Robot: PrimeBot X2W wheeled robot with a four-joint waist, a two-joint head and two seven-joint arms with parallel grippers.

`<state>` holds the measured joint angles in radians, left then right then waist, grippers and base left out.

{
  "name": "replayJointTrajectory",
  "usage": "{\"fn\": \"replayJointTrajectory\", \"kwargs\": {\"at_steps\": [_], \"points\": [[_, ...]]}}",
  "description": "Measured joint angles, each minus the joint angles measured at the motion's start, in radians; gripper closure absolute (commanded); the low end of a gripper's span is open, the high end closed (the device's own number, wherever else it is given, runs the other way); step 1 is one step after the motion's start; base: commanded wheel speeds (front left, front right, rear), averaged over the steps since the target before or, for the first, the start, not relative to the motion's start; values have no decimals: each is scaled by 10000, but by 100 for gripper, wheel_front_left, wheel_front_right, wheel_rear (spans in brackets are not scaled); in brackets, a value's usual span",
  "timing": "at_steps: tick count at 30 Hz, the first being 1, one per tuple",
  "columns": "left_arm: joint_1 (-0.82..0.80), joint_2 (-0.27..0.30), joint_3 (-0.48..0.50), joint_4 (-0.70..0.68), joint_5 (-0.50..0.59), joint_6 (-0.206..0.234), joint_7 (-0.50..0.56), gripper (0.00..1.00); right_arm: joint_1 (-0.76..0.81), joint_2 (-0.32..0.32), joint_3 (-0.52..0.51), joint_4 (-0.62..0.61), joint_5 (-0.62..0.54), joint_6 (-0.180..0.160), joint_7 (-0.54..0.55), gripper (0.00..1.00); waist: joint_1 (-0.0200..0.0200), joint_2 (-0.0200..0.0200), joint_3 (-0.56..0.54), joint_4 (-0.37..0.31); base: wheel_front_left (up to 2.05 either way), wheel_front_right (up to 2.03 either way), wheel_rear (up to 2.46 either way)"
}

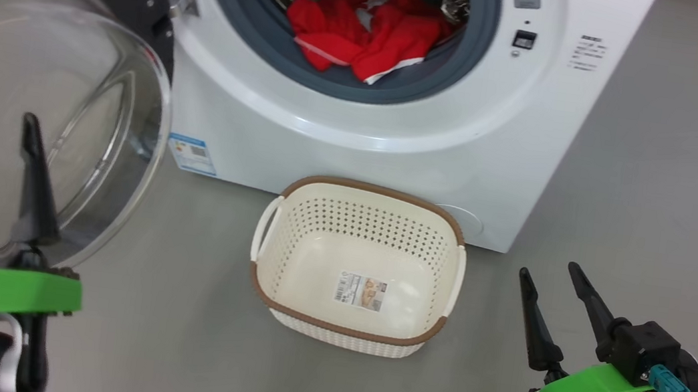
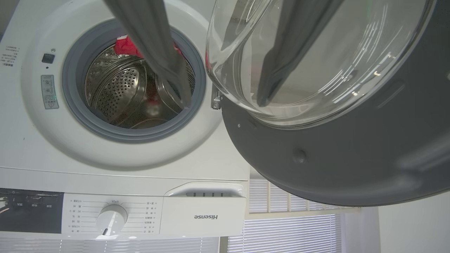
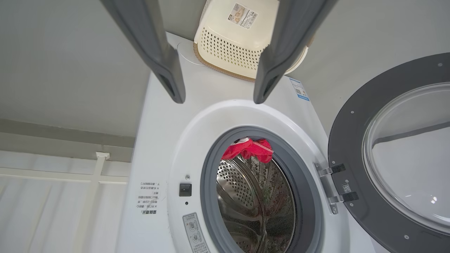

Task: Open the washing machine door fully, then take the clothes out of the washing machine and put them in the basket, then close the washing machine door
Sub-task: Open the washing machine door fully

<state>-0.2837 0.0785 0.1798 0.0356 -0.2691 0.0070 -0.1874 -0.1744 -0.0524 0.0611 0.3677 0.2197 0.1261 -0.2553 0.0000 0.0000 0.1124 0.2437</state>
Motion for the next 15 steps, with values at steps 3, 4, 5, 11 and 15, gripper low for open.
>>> {"fn": "replayJointTrajectory", "kwargs": {"at_steps": [3,4,5,11,15], "points": [[199,-2,-284,-98,470,61,-81,0,-3,2,-125,-48,61,0,0,0,0,0,-44,-334,0,0,0],[243,-31,-349,-115,472,109,-92,0,-4,2,-157,-52,121,0,0,0,0,0,-55,-455,0,0,0],[279,-40,-428,-111,474,109,-92,0,-4,2,-173,-50,205,-2,0,0,0,0,-66,-574,0,0,0],[632,-102,-807,15,134,-259,-90,0,-52,2,-169,-88,265,0,0,0,0,0,-95,-1321,0,0,0],[909,-63,-817,92,127,-341,-92,0,-173,2,-115,-293,347,-2,0,0,0,0,-96,-1795,0,0,0]]}}
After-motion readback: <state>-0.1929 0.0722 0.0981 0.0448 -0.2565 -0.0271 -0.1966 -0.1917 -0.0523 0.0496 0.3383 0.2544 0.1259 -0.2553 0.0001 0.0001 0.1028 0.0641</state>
